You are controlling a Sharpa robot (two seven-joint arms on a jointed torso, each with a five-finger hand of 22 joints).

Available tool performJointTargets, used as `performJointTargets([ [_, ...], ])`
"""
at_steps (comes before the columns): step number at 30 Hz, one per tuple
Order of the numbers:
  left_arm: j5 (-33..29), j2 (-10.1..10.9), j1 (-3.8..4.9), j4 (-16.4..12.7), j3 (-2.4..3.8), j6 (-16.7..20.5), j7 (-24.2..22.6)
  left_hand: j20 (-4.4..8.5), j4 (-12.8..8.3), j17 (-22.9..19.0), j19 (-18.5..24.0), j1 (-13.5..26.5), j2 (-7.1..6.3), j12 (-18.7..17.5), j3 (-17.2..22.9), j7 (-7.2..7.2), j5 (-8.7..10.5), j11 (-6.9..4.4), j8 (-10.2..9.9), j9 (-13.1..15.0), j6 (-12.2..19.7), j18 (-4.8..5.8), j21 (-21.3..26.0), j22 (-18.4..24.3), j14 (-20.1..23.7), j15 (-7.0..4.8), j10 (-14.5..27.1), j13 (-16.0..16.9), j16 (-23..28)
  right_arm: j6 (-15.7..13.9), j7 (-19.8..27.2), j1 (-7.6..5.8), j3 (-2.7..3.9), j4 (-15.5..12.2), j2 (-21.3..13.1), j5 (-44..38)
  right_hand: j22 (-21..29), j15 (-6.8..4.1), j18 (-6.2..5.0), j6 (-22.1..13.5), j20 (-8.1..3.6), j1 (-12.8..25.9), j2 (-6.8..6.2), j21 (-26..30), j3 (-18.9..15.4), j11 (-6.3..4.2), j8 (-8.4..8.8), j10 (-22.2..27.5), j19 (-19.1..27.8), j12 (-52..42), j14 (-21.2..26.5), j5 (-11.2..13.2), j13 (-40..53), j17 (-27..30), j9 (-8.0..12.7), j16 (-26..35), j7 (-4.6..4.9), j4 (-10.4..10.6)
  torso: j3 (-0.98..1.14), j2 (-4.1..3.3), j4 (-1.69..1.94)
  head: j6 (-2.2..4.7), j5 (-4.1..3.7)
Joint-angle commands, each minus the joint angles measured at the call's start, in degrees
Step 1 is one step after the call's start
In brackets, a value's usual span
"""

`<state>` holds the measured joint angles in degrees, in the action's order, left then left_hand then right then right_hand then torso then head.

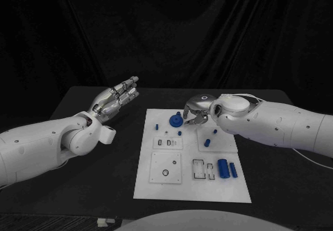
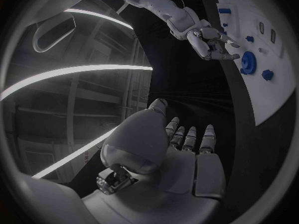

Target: Assemble the parts on the task board

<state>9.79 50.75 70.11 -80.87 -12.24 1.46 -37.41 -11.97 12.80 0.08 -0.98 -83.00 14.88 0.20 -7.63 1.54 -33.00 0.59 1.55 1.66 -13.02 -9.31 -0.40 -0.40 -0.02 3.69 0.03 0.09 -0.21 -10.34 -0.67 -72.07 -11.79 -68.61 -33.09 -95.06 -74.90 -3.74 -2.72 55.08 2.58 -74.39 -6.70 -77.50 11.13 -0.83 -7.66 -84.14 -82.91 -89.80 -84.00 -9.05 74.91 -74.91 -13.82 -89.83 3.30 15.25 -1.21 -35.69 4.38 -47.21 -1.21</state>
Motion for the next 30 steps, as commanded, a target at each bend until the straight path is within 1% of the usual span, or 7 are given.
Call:
performJointTargets([
  [1, -0.1, 0.0, -0.09, -0.1, 0.06, -0.6, -0.7, -0.39, -0.5, -0.1, 0.2, -0.5, 0.05, -0.2, 0.0, 0.22, -0.22, 0.43, 0.2, 0.1, 0.2, -1.02, -0.2, -0.1, 0.0, 0.58, -0.1, -0.1, 0.2, -4.0, 0.7, 0.06, 0.02, -0.6, -0.5, -0.4, -11.1, -0.47, -0.31, 0.5, -0.16, -0.1, 0.18, 0.3, -0.1, -0.46, -0.31, -5.9, 0.1, -0.2, -6.0, 0.1, 15.1, -15.1, -0.1, -0.2, 0.13, 0.2, 0.01, 0.01, 0.0, 0.11, 0.12],
  [4, -0.1, 0.0, -0.13, 0.0, 0.06, -0.6, -0.7, -0.39, -0.5, -0.1, 0.2, -0.5, 0.05, -0.2, 0.0, 0.22, -0.22, 0.43, 0.2, 0.1, 0.2, -1.02, -0.2, -0.1, 0.0, 0.58, -0.1, -0.1, 0.2, -4.9, 0.8, 0.03, 0.02, -1.0, -0.9, -0.4, -11.0, -0.5, -0.35, 0.0, -0.19, -0.4, 0.14, 0.5, -0.1, -0.46, 0.0, -5.9, 0.2, -0.2, -6.0, 0.1, 15.1, -15.1, -0.1, -0.2, 0.18, 0.1, 0.0, 0.02, -0.03, 0.11, 0.14],
  [9, -0.1, 0.0, -0.18, 0.0, 0.06, -0.6, -0.7, -0.39, -0.5, -0.1, 0.2, -0.5, 0.05, -0.2, 0.0, 0.22, -0.22, 0.43, 0.2, 0.1, 0.2, -1.02, -0.2, -0.1, 0.0, 0.58, -0.1, -0.1, 0.2, -4.9, 1.0, -0.01, 0.02, -1.2, -0.8, -0.4, -10.8, -0.57, -0.55, -5.7, -0.27, -0.9, 0.1, 1.5, -0.1, -0.62, 3.41, -5.9, 0.7, -0.2, -6.0, 0.4, 15.1, -15.1, 1.3, -0.2, -0.06, 0.4, 0.01, 0.05, -0.1, 0.18, 0.12],
  [11, -0.1, -0.1, -0.19, 0.0, 0.06, -0.6, -0.7, -0.39, -0.5, -0.1, 0.2, -0.5, 0.05, -0.2, 0.0, 0.22, -0.22, 0.43, 0.2, 0.1, 0.2, -1.02, -0.2, -0.1, 0.0, 0.58, -0.1, -0.1, 0.2, -4.3, 1.0, -0.02, 0.02, -1.0, -0.6, -0.4, -10.8, -0.73, -0.56, -7.1, -0.38, -0.8, 0.06, 1.6, -0.3, -0.78, 3.94, -5.9, 0.7, -0.2, -6.0, 0.9, 15.1, -15.1, 1.8, -0.2, -0.24, 0.5, 0.01, 0.09, -0.11, 0.09, 0.17],
  [17, -0.1, -0.2, -0.21, 0.0, 0.06, -0.6, -0.7, -0.4, -0.6, -0.1, 0.1, -0.5, 0.1, -0.2, 0.1, 0.24, -0.24, 0.43, 0.2, 0.1, 0.2, -1.02, -0.3, -0.1, 0.0, 0.58, -0.1, -0.1, 0.2, -2.3, 1.1, 0.03, 0.01, 0.3, 0.8, -0.4, -10.6, -0.94, -0.65, -10.9, -0.6, -0.9, 0.01, 2.2, -0.6, -1.0, 4.14, -5.9, 0.9, -0.2, -6.0, 2.1, 15.1, -15.1, 3.5, -0.2, -0.5, 0.6, -0.03, 0.09, 0.0, 0.01, 0.0],
  [24, -0.1, -0.3, -0.22, 0.0, 0.06, -0.7, -0.7, -0.4, -0.6, -0.1, 0.1, -0.5, 0.1, -0.2, 0.1, 0.24, -0.24, 0.43, 0.2, 0.1, 0.2, -1.02, -0.3, -0.1, 0.0, 0.58, -0.1, -0.1, 0.2, 0.1, 1.3, 0.21, 0.02, 2.4, 2.8, -0.4, -10.5, -1.0, -0.74, -12.1, -0.66, -0.4, -0.31, 2.7, -1.1, -1.15, 3.98, -5.9, 1.1, -0.2, -6.0, 3.7, 15.1, -15.1, 4.3, -0.2, -0.75, 0.9, -0.03, -0.1, 0.21, 0.17, -0.3],
  [30, -0.1, -0.4, -0.22, -0.1, 0.06, -0.7, -0.8, -0.4, -0.6, -0.1, 0.1, -0.5, 0.1, -0.2, 0.1, 0.24, -0.24, 0.43, 0.2, 0.1, 0.2, -1.02, -0.3, -0.1, 0.0, 0.58, -0.1, -0.1, 0.2, 2.0, 1.1, 0.34, 0.02, 3.9, 4.2, -0.4, -10.4, -1.07, -0.84, -13.5, -0.72, 0.1, -0.39, 3.2, -1.3, -1.25, 4.02, -5.9, 1.4, -0.2, -6.0, 4.9, 15.1, -15.1, 4.9, -0.2, -0.87, 1.1, -0.01, -0.13, 0.16, 0.24, -0.42],
])
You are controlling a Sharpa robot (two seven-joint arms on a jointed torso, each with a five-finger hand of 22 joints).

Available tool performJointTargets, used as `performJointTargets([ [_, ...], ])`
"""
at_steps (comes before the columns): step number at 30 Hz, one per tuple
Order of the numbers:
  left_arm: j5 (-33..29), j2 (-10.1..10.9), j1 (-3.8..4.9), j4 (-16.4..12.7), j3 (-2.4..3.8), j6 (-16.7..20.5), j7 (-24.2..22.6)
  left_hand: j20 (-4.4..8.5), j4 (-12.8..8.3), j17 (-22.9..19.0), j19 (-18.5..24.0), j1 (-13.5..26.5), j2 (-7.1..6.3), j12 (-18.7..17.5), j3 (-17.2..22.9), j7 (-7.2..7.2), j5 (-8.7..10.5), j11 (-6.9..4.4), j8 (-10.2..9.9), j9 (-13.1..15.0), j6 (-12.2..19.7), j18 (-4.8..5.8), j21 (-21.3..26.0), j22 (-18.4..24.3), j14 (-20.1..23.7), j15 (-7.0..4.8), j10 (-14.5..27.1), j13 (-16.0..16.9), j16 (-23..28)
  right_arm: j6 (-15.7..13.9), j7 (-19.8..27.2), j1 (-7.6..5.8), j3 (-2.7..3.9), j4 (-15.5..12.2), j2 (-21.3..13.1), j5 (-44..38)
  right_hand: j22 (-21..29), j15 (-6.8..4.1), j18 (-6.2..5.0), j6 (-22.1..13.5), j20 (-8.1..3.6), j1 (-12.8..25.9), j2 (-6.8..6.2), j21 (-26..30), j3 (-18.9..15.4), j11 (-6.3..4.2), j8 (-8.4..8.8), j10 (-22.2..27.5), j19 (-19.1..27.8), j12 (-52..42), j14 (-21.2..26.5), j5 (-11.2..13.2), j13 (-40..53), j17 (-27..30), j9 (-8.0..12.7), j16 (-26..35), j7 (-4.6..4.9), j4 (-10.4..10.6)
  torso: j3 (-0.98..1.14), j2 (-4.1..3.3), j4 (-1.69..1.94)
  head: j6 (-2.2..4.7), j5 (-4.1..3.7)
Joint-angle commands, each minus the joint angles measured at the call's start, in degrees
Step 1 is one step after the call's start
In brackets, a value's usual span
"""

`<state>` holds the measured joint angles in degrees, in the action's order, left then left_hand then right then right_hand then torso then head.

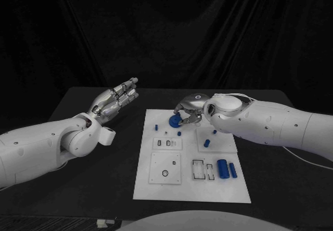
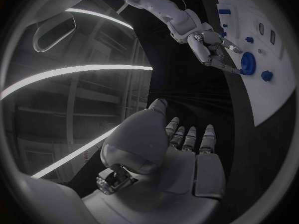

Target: Assemble the parts on the task board

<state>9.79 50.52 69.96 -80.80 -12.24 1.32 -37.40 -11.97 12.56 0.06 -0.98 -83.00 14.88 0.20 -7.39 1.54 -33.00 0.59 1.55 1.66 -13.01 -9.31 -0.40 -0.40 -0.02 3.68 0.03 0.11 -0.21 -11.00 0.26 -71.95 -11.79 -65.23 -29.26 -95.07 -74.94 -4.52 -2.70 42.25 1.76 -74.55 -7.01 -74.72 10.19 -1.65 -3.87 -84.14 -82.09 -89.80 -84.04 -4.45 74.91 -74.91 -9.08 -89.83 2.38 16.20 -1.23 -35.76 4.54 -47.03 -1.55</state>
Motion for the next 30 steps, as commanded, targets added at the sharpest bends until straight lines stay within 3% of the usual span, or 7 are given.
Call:
performJointTargets([
  [1, -0.1, -0.1, -0.07, -0.1, 0.06, -0.5, -0.8, -0.4, -0.3, -0.1, 0.1, -0.5, 0.1, -0.2, -0.1, 0.24, -0.24, 0.43, 0.2, 0.1, 0.2, -1.02, -0.3, -0.1, 0.0, 0.58, -0.1, -0.1, 0.2, 2.8, 0.2, 0.26, 0.02, 0.7, 0.5, -0.4, -10.3, -0.29, -0.86, -1.3, 0.09, 0.3, -0.11, 0.5, -0.4, -0.44, 0.3, -5.9, 0.6, -0.2, -6.0, 0.5, 15.1, -15.1, 0.4, -0.2, 0.03, 0.1, 0.01, -0.06, -0.04, 0.05, -0.02],
  [9, -0.1, 0.0, -0.07, -0.2, 0.06, -0.5, -0.7, -0.4, -0.3, -0.1, 0.1, -0.5, 0.1, -0.2, -0.1, 0.24, -0.24, 0.43, 0.2, 0.1, 0.2, -1.02, -0.3, -0.1, 0.0, 0.58, -0.1, -0.1, 0.2, 4.1, 0.2, 0.43, 0.02, 1.7, 1.4, -0.4, -10.2, -0.38, -0.97, -3.8, 0.04, 0.6, -0.21, 1.0, -0.5, -0.65, 0.51, -5.9, 0.9, -0.2, -6.0, 1.0, 15.1, -15.1, 1.2, -0.2, -0.37, 0.2, -0.03, 0.0, -0.09, -0.05, 0.11],
  [11, -0.1, 0.0, -0.07, -0.2, 0.06, -0.5, -0.7, -0.4, -0.3, -0.1, 0.1, -0.5, 0.1, -0.2, -0.1, 0.24, -0.24, 0.43, 0.2, 0.1, 0.2, -1.02, -0.3, -0.1, 0.0, 0.58, -0.1, -0.1, 0.2, 4.3, 0.2, 0.45, 0.02, 1.8, 1.6, -0.4, -10.2, -0.49, -1.01, -6.2, -0.04, 0.8, -0.32, 1.3, -0.6, -0.87, 0.7, -5.9, 1.0, -0.2, -6.0, 1.2, 15.1, -15.1, 1.9, -0.2, -0.73, 0.2, -0.03, 0.03, -0.06, -0.12, 0.06],
  [17, -0.1, -0.1, -0.07, -0.2, 0.06, -0.5, -0.7, -0.4, -0.3, -0.1, 0.1, -0.5, 0.1, -0.2, -0.1, 0.24, -0.24, 0.43, 0.2, 0.1, 0.2, -1.02, -0.3, -0.1, 0.0, 0.58, -0.1, -0.1, 0.2, 5.1, 0.0, 0.5, 0.02, 2.3, 1.9, -0.4, -10.1, -0.66, -1.08, -6.7, -0.16, 1.4, -0.34, 1.6, -0.8, -1.11, 0.63, -5.9, 1.2, -0.2, -6.0, 1.3, 15.1, -15.1, 2.2, -0.2, -1.05, 0.4, 0.0, 0.03, -0.04, -0.11, 0.0],
  [22, -0.1, 0.0, -0.07, -0.3, 0.06, -0.5, -0.7, -0.4, -0.3, -0.1, 0.1, -0.5, 0.1, -0.2, -0.1, 0.24, -0.24, 0.43, 0.2, 0.1, 0.2, -1.02, -0.3, -0.1, 0.0, 0.58, -0.1, -0.1, 0.2, 5.3, -0.3, 0.51, 0.02, 2.5, 1.9, -0.4, -10.0, -0.72, -1.1, -4.3, -0.27, 2.6, -0.24, 1.8, -1.1, -1.07, 0.04, -5.9, 1.3, -0.2, -6.0, 1.4, 15.1, -15.1, 2.0, -0.2, -0.78, 0.4, 0.0, 0.02, -0.08, -0.05, 0.08],
  [24, -0.1, 0.0, -0.07, -0.3, 0.06, -0.5, -0.7, -0.4, -0.3, -0.1, 0.1, -0.5, 0.1, -0.2, -0.1, 0.24, -0.24, 0.43, 0.2, 0.1, 0.2, -1.02, -0.3, -0.1, 0.0, 0.58, -0.1, -0.1, 0.2, 5.2, -0.3, 0.52, 0.02, 2.6, 1.8, -0.4, -10.0, -0.64, -1.09, -0.6, -0.26, 3.2, -0.1, 1.9, -1.2, -0.93, -0.66, -5.9, 1.3, -0.2, -6.0, 1.5, 15.1, -15.1, 1.4, -0.2, -0.5, 0.4, -0.02, 0.03, -0.12, 0.0, 0.09],
  [30, -0.1, 0.0, -0.07, -0.2, 0.06, -0.5, -0.7, -0.4, -0.3, -0.1, 0.1, -0.5, 0.1, -0.2, -0.1, 0.24, -0.24, 0.43, 0.2, 0.1, 0.2, -1.02, -0.3, -0.1, 0.0, 0.58, -0.1, -0.1, 0.2, 4.4, -0.2, 0.52, 0.02, 2.5, 1.4, -0.4, -10.0, -0.35, -1.1, 2.4, -0.06, 4.0, 0.0, 2.1, -1.4, -0.55, -1.9, -5.9, 1.4, -0.2, -6.0, 1.6, 15.1, -15.1, 1.0, -0.2, -0.11, 0.3, -0.02, 0.08, -0.11, -0.02, 0.19],
])
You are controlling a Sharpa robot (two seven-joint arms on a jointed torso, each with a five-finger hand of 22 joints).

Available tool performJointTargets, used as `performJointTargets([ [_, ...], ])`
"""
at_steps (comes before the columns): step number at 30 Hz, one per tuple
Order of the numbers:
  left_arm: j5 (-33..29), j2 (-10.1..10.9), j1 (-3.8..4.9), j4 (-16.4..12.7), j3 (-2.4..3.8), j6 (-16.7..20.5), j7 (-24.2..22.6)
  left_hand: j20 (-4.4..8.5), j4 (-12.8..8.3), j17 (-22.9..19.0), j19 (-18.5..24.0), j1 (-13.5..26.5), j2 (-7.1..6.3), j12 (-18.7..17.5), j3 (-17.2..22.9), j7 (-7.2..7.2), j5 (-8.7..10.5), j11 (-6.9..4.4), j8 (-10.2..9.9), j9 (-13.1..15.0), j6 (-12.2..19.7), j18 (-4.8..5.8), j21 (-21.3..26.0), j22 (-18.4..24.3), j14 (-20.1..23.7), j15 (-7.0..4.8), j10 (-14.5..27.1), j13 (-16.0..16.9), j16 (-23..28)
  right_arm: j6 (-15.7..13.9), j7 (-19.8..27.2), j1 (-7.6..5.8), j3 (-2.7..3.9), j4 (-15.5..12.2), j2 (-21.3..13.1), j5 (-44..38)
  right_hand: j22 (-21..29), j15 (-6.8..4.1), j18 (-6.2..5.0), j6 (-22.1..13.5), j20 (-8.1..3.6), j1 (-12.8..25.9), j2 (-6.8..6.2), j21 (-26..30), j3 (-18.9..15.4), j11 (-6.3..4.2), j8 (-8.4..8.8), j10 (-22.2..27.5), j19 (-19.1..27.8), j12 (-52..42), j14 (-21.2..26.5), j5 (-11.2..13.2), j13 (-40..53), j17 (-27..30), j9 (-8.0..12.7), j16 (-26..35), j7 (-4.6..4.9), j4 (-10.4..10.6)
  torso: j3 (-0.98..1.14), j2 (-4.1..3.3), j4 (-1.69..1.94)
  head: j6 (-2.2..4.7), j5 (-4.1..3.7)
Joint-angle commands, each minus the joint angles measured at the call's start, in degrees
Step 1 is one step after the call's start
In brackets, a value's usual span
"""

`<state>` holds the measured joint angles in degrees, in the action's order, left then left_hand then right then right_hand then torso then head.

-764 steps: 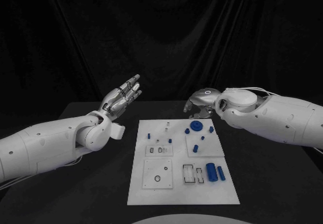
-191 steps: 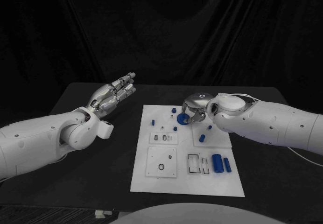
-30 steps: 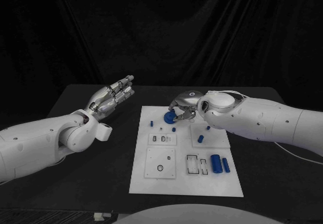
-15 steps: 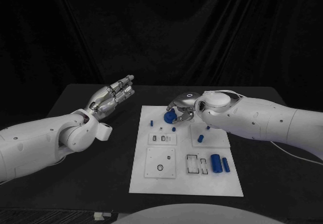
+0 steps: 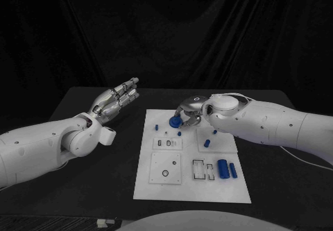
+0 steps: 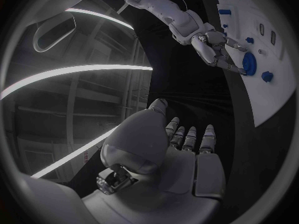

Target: Assemble the parts on the task board

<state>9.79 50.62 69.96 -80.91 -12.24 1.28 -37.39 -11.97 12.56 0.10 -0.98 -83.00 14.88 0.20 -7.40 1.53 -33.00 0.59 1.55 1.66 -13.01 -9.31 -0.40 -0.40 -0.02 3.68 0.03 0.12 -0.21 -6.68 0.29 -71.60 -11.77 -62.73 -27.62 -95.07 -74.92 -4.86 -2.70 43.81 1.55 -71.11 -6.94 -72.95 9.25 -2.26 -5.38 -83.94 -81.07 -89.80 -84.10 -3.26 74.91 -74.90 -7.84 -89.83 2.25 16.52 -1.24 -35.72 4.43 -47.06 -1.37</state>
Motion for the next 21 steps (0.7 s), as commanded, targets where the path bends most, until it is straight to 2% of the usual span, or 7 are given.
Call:
performJointTargets([
  [1, -0.1, -0.1, -0.07, -0.1, 0.06, -0.5, -0.7, -0.4, -0.3, -0.1, 0.1, -0.5, 0.1, -0.2, -0.1, 0.24, -0.24, 0.43, 0.2, 0.1, 0.2, -1.02, -0.3, -0.1, 0.0, 0.58, -0.1, -0.1, 0.2, -0.2, -0.2, 0.17, -0.01, 0.0, -0.3, -0.3, -10.0, 0.0, -1.1, 1.0, 0.15, 0.6, -0.06, 0.3, -0.5, 0.06, -0.46, -6.1, 0.4, -0.2, -5.9, 0.4, 15.1, -15.1, -0.2, -0.2, 0.02, 0.0, 0.0, 0.02, -0.01, 0.03, -0.01],
  [6, -0.1, 0.0, -0.07, -0.1, 0.06, -0.4, -0.6, -0.4, -0.3, -0.1, 0.1, -0.5, 0.1, -0.2, -0.1, 0.24, -0.24, 0.43, 0.2, 0.1, 0.2, -1.02, -0.3, -0.1, 0.0, 0.58, -0.1, -0.1, 0.2, -1.7, 0.1, 0.17, -0.01, -0.3, -0.9, -0.3, -9.9, -0.01, -1.2, 1.6, 0.17, 2.1, -0.41, 0.8, -1.0, -0.01, -0.63, -6.1, 0.7, -0.2, -5.9, 0.5, 15.1, -15.1, -0.3, -0.2, -0.13, 0.2, 0.01, 0.03, -0.05, 0.07, 0.04],
  [10, -0.1, 0.0, -0.07, -0.1, 0.06, -0.4, -0.6, -0.42, -0.4, -0.1, 0.1, -0.6, 0.15, -0.2, 0.1, 0.29, -0.27, 0.51, 0.2, 0.1, 0.1, -1.02, -0.3, -0.1, 0.0, 0.6, -0.2, -0.1, 0.2, -4.8, 0.7, 0.15, -0.01, -1.0, -1.7, -0.3, -9.8, -0.16, -1.31, -0.5, 0.09, 2.7, -0.5, 1.3, -0.9, -0.28, 0.7, -6.1, 1.0, -0.2, -5.9, 0.5, 15.1, -15.1, 0.3, -0.2, -0.56, 0.1, 0.02, 0.01, -0.03, 0.09, 0.13],
  [13, -0.1, 0.1, -0.07, -0.1, 0.06, -0.4, -0.6, -0.42, -0.4, -0.1, 0.1, -0.6, 0.15, -0.2, 0.1, 0.29, -0.27, 0.51, 0.2, 0.1, 0.1, -1.02, -0.3, -0.1, 0.0, 0.6, -0.2, -0.1, 0.2, -7.6, 1.3, 0.09, -0.01, -1.8, -2.6, -0.3, -9.8, -0.34, -1.3, -5.8, -0.04, 2.2, -0.74, 1.3, -0.5, -0.58, 1.99, -6.1, 0.9, -0.2, -5.9, 0.4, 15.1, -15.1, 1.5, -0.2, -1.03, 0.1, 0.02, 0.01, -0.04, 0.1, 0.25],
  [16, -0.1, 0.1, -0.07, 0.0, 0.06, -0.4, -0.6, -0.42, -0.4, -0.1, 0.1, -0.6, 0.15, -0.2, 0.1, 0.29, -0.27, 0.51, 0.2, 0.1, 0.1, -1.02, -0.3, -0.1, 0.0, 0.6, -0.2, -0.1, 0.2, -10.8, 2.0, -0.2, -0.01, -2.7, -3.7, -0.3, -9.8, -0.58, -1.29, -10.4, -0.21, 1.6, -1.04, 1.2, -0.1, -0.91, 2.42, -6.1, 0.9, -0.2, -5.9, 0.4, 15.1, -15.1, 2.6, -0.2, -1.53, 0.2, 0.02, 0.0, -0.06, 0.12, 0.26],
  [21, -0.1, 0.1, -0.07, 0.2, 0.06, -0.4, -0.6, -0.42, -0.4, -0.1, 0.1, -0.6, 0.15, -0.2, 0.1, 0.29, -0.27, 0.51, 0.2, 0.1, 0.1, -1.02, -0.3, -0.1, 0.0, 0.6, -0.2, -0.1, 0.2, -16.1, 3.1, -1.18, -0.01, -5.2, -6.4, -0.3, -9.8, -0.73, -1.31, -12.2, -0.35, 1.1, -1.15, 1.3, 0.1, -1.11, 2.5, -6.1, 0.9, -0.2, -5.9, 0.4, 15.1, -15.1, 3.0, -0.2, -1.84, 0.2, 0.05, 0.04, -0.08, 0.24, 0.31],
])
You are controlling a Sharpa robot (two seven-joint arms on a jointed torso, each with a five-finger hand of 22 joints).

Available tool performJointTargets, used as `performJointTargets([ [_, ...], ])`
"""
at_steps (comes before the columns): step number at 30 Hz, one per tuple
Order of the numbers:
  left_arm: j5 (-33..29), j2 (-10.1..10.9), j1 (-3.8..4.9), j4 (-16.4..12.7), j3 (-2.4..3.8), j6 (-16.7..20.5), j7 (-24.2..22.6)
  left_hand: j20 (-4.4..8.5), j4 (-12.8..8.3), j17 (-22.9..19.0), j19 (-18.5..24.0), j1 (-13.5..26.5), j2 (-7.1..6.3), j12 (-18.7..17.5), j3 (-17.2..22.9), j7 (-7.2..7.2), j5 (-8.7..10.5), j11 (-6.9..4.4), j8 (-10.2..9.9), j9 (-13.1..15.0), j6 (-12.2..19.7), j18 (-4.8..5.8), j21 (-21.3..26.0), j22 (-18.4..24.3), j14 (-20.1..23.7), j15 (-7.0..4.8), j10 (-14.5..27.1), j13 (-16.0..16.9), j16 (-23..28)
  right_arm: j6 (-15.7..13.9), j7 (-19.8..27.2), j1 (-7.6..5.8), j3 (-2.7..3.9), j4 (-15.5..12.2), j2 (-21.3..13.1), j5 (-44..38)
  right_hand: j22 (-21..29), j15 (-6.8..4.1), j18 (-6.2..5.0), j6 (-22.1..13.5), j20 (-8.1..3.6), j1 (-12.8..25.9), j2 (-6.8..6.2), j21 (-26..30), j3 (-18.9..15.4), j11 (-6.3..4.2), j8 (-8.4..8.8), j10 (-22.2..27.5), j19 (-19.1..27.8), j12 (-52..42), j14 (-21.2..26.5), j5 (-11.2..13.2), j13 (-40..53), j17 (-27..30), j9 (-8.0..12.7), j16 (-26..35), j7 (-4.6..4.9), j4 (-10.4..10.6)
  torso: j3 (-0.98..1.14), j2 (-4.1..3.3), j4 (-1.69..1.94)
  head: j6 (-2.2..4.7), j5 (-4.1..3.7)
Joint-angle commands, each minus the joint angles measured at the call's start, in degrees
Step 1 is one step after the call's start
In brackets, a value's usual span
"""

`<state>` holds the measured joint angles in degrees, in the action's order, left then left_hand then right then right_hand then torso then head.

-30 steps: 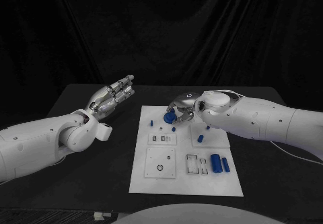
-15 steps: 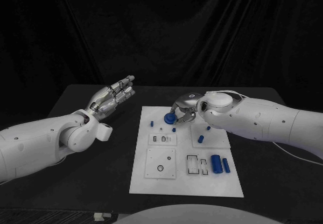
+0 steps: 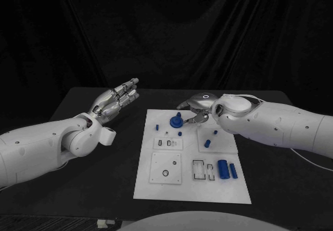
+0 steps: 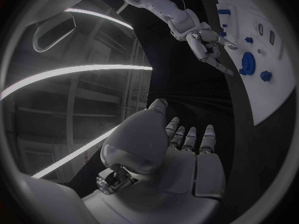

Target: Assemble the parts on the task board

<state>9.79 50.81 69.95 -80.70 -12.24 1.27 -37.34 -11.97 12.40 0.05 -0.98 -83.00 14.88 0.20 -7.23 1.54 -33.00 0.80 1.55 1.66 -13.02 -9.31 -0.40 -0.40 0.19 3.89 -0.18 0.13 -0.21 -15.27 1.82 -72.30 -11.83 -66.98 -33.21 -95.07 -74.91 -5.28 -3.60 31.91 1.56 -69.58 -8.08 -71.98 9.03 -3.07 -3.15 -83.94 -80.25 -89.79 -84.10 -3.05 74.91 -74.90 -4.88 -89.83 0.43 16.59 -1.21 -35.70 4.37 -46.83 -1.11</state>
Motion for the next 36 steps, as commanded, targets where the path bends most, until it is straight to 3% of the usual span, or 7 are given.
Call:
performJointTargets([
  [1, -0.1, -0.1, -0.08, 0.1, 0.06, -0.5, -0.7, -0.42, -0.3, -0.1, 0.1, -0.6, 0.15, -0.2, -0.1, 0.29, -0.27, 0.31, 0.2, 0.1, 0.1, -1.02, -0.3, -0.1, -0.2, 0.4, 0.1, -0.1, 0.2, -8.6, 1.8, -0.79, 0.06, -1.8, -1.6, -0.3, -9.8, -0.36, -0.44, 0.5, -0.39, -0.6, 0.07, 0.4, 0.5, -0.36, 0.1, -6.1, 0.1, -0.2, -5.9, 0.2, 15.1, -15.1, 0.0, -0.2, -0.15, 0.1, 0.03, 0.03, -0.03, -0.01, 0.06],
  [7, -0.1, -0.3, -0.33, 0.4, 0.06, -0.7, -0.7, -0.42, -0.3, -0.1, 0.1, -0.6, 0.2, -0.2, 0.0, 0.28, -0.29, 0.32, 0.2, 0.1, 0.1, -1.02, -0.3, -0.1, -0.2, 0.4, 0.0, -0.1, 0.2, -11.9, 1.8, -2.08, 0.06, -5.7, -6.1, -0.2, -10.2, -0.69, -0.16, 11.6, -0.73, -2.9, 1.62, -0.8, 1.7, -0.62, -2.58, -6.1, -0.7, -0.2, -5.9, -0.6, 15.1, -15.1, -1.5, -0.2, -0.21, -0.4, 0.02, 0.11, -0.1, -0.22, -0.19],
  [10, -0.1, -0.5, -0.52, 0.6, 0.06, -0.8, -0.7, -0.43, -0.4, -0.1, 0.1, -0.6, 0.2, -0.1, 0.0, 0.2, -0.3, 0.47, 0.2, 0.1, 0.2, -1.03, -0.3, -0.1, -0.2, 0.45, 0.0, -0.1, 0.2, -11.9, 1.2, -2.41, 0.06, -7.4, -9.1, -0.1, -11.0, -0.78, 0.45, 16.3, -0.97, -7.1, 2.14, -3.7, 3.4, -0.54, -4.35, -6.1, -2.4, -0.2, -5.9, -10.3, 15.1, -15.1, -2.1, -0.2, 0.29, -1.8, 0.01, 0.1, -0.07, -0.19, -0.29],
  [13, -0.1, -0.6, -0.65, 0.7, 0.06, -0.9, -0.8, -0.43, -0.4, -0.1, 0.1, -0.6, 0.2, -0.1, 0.0, 0.18, -0.3, 0.52, 0.2, 0.1, 0.2, -1.03, -0.3, -0.1, -0.2, 0.46, 0.0, -0.1, 0.2, -11.5, 0.4, -2.54, 0.05, -8.2, -11.3, -0.1, -11.2, -0.58, 0.61, 18.3, -0.81, -8.0, 1.85, -4.5, 4.0, -0.17, -4.91, -6.1, -2.8, -0.2, -5.9, -12.9, 15.1, -15.1, -2.7, -0.2, 0.79, -2.0, 0.01, 0.12, -0.05, -0.23, -0.31],
  [17, -0.1, -0.6, -0.78, 0.7, 0.06, -1.0, -0.8, -0.44, -0.4, -0.1, 0.1, -0.6, 0.19, -0.1, 0.1, 0.16, -0.3, 0.56, 0.2, 0.1, 0.2, -1.03, -0.3, -0.1, -0.2, 0.48, 0.0, -0.1, 0.2, -11.6, -0.8, -2.59, 0.04, -8.7, -14.1, 0.2, -11.5, -0.39, 0.87, 19.0, -0.66, -8.4, 1.14, -5.7, 3.8, 0.07, -5.13, -6.1, -3.4, -0.2, -5.9, -12.2, 15.1, -15.1, -3.2, -0.2, 1.08, -2.1, -0.03, 0.15, -0.11, -0.22, -0.28],
  [23, -0.1, -0.6, -0.89, 0.7, 0.06, -1.1, -0.9, -0.44, -0.4, -0.1, 0.1, -0.6, 0.19, -0.1, 0.1, 0.16, -0.3, 0.56, 0.2, 0.1, 0.2, -1.03, -0.3, -0.1, -0.2, 0.48, 0.0, -0.1, 0.2, -12.5, -1.4, -2.1, 0.02, -9.4, -17.5, 3.0, -11.9, -0.33, 1.17, 17.8, -0.55, -6.4, -0.51, -7.4, 1.6, 0.08, -4.97, -6.1, -4.2, -0.2, -5.9, -3.5, 15.1, -15.1, -5.4, -0.2, 1.05, 0.1, -0.06, 0.23, -0.16, -0.39, -0.1],
  [36, -0.1, -0.5, -1.27, 0.7, 0.06, -1.4, -1.0, -0.47, -0.5, -0.1, 0.1, -0.6, 0.18, -0.1, 0.1, 0.13, -0.31, 0.76, 0.2, 0.1, 0.2, -1.04, -0.3, -0.1, -0.2, 0.54, -0.1, 0.0, 0.2, -15.4, -0.5, 1.28, 0.0, -8.6, -19.5, 5.1, -13.0, -0.1, 1.98, 18.2, -0.41, -4.8, -1.7, -11.2, 0.7, 0.45, -6.58, -6.1, -6.2, -0.2, -5.9, -2.5, 15.1, -15.1, -10.0, -0.2, 1.65, 0.2, -0.01, 0.05, -0.04, -0.35, 0.25],
])
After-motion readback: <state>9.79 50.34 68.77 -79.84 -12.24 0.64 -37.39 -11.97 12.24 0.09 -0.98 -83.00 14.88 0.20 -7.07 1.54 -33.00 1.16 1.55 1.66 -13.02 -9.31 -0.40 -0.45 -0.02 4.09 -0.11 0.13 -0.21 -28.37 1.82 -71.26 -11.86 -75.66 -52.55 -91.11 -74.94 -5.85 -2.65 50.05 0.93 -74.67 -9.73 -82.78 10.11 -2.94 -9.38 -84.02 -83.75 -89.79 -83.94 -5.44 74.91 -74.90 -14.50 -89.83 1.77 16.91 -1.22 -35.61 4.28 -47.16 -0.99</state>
